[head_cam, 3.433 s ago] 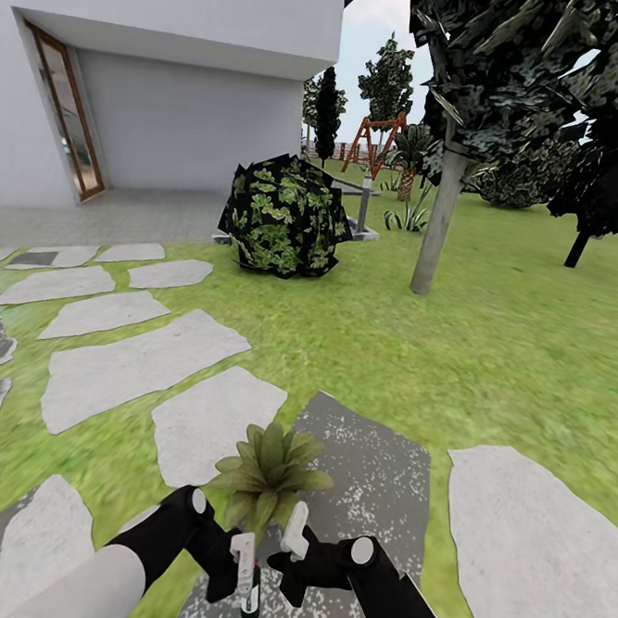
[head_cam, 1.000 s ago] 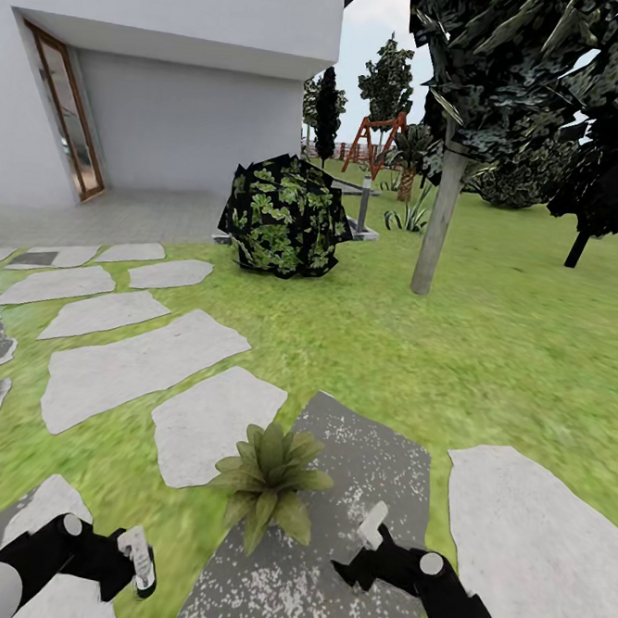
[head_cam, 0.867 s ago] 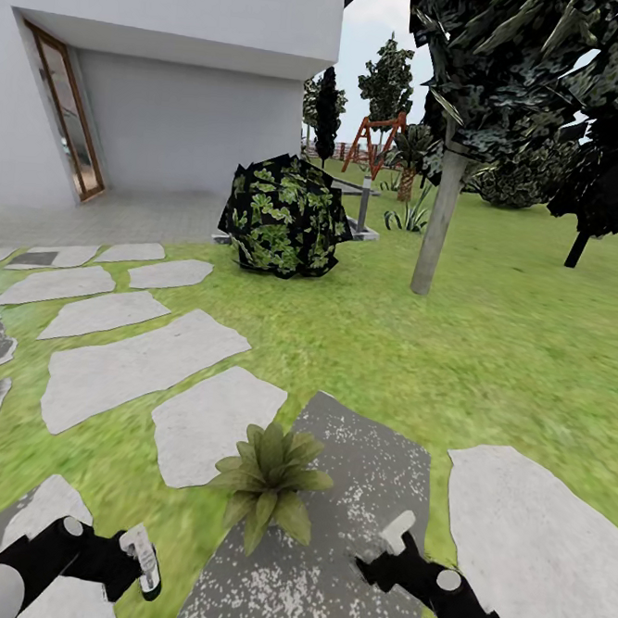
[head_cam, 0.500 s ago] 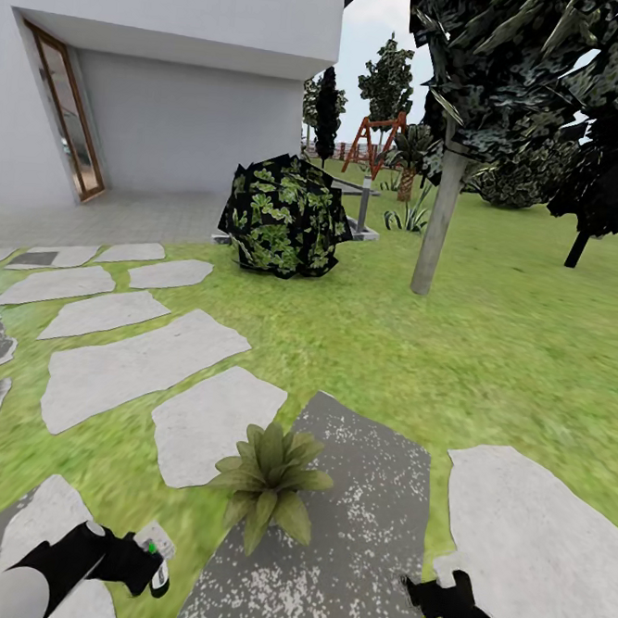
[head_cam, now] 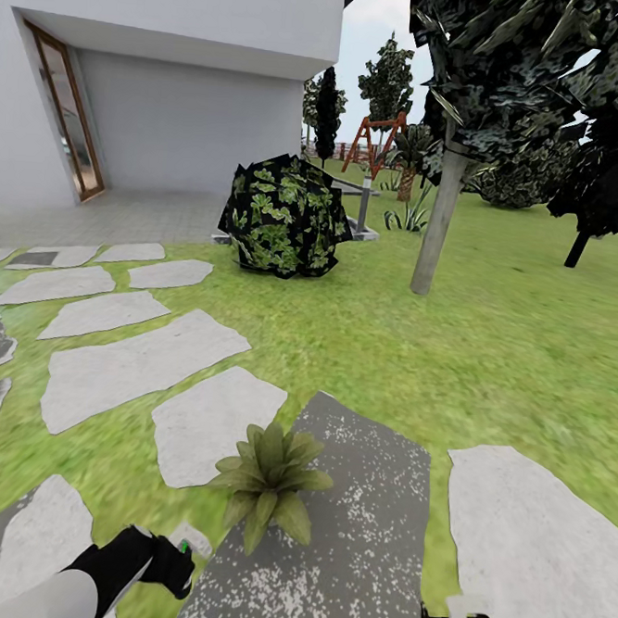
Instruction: Pick up the pesticide atomizer in the garden and spray insectifuge to fully cover both potted plants in the garden.
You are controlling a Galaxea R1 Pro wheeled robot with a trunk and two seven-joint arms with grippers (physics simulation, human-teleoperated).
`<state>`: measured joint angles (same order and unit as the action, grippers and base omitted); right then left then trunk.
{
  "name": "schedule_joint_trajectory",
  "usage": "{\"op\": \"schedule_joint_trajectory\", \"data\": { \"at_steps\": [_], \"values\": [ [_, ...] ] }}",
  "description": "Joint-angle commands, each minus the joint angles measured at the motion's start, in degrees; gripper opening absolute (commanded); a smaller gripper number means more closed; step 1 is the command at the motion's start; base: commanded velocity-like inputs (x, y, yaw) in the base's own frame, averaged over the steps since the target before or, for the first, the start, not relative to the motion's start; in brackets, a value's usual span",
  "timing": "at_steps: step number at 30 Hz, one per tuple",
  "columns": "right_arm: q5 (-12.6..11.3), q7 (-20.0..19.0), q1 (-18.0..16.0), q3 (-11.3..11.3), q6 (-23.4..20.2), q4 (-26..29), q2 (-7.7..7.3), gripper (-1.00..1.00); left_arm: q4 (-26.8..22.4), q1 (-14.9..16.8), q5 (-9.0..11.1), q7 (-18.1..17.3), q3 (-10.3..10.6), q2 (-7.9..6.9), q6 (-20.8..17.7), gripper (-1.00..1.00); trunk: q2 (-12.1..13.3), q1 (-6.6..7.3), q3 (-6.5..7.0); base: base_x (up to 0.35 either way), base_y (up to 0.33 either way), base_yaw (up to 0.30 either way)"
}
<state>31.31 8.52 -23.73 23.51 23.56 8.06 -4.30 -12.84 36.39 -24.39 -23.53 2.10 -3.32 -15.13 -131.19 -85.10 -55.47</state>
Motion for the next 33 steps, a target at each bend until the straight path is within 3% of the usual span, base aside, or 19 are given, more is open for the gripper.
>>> {"op": "schedule_joint_trajectory", "data": {
  "at_steps": [1, 8, 12, 13, 15, 16, 24, 29, 33],
  "values": [
    [0.6, 0.5, 0.0, 0.3, 0.9, -0.4, 0.00, 1.00, -0.2, 0.0, 0.0, -0.1, 0.2, 0.08, -0.9, -1.00, 0.0, 0.01, -0.05, 0.000, 0.000, 0.000],
    [0.7, 0.7, 0.0, 0.2, 1.6, -0.8, 0.66, 1.00, -0.2, 0.0, 0.0, 0.0, 0.1, -0.43, -5.6, -1.00, 0.0, 0.01, -0.05, 0.000, 0.000, 0.000],
    [0.6, 0.7, 0.0, 0.3, 1.6, -0.9, 0.77, 1.00, -0.5, 0.0, 0.0, -0.1, 0.1, -0.52, -6.4, -1.00, 0.0, 0.01, -0.05, 0.000, 0.000, 0.000],
    [0.6, 0.7, 0.0, 0.3, 1.6, -0.8, 0.78, 1.00, -0.6, 0.0, 0.0, -0.1, 0.0, -0.79, -6.4, -1.00, 0.0, 0.01, -0.05, 0.000, 0.000, 0.000],
    [0.6, 0.8, 0.0, 0.3, 1.6, -0.8, 0.79, 1.00, -0.9, 0.0, 0.6, -0.1, -0.1, -2.83, -6.5, -1.00, 0.0, 0.01, -0.05, 0.000, 0.000, 0.000],
    [0.6, 0.8, 0.0, 0.3, 1.6, -0.8, 0.79, 1.00, -0.9, 0.0, 0.8, -0.1, -0.1, -2.97, -6.4, -1.00, 0.0, 0.01, -0.05, 0.000, 0.000, 0.000],
    [0.7, 0.8, 0.0, 0.3, 1.6, -0.8, 0.79, 1.00, -1.0, 0.0, 0.9, 0.1, 0.1, -2.75, -6.3, -1.00, 0.0, 0.01, -0.07, 0.082, 0.000, 0.009],
    [0.6, 0.8, 0.0, 0.3, 1.6, -0.8, 0.79, 1.00, -0.9, 0.0, 1.1, 5.1, 0.0, -2.61, -6.3, -1.00, 0.0, 0.01, -0.24, 0.060, 0.000, 0.208],
    [0.6, 0.8, 0.0, 0.3, 1.6, -0.8, 0.79, 1.00, -0.9, 0.0, 1.2, 5.4, 0.0, -2.57, -6.3, -1.00, 0.0, 0.01, -0.31, 0.002, 0.000, 0.113]
  ]
}}
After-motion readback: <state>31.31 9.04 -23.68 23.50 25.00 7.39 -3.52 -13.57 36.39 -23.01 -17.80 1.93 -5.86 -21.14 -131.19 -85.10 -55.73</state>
